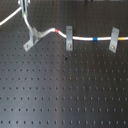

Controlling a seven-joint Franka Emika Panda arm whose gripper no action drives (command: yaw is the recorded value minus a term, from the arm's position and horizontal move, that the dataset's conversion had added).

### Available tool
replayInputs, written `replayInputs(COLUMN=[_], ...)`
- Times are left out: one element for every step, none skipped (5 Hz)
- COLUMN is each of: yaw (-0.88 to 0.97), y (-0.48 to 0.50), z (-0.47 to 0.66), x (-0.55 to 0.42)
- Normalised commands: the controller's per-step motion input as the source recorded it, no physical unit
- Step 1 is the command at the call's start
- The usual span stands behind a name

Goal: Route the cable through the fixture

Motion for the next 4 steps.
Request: replayInputs(yaw=[0.03, -0.17, -0.36, -0.12], y=[0.029, -0.185, -0.344, -0.060], z=[-0.01, 0.00, -0.11, -0.01], x=[0.187, -0.287, -0.363, -0.188])
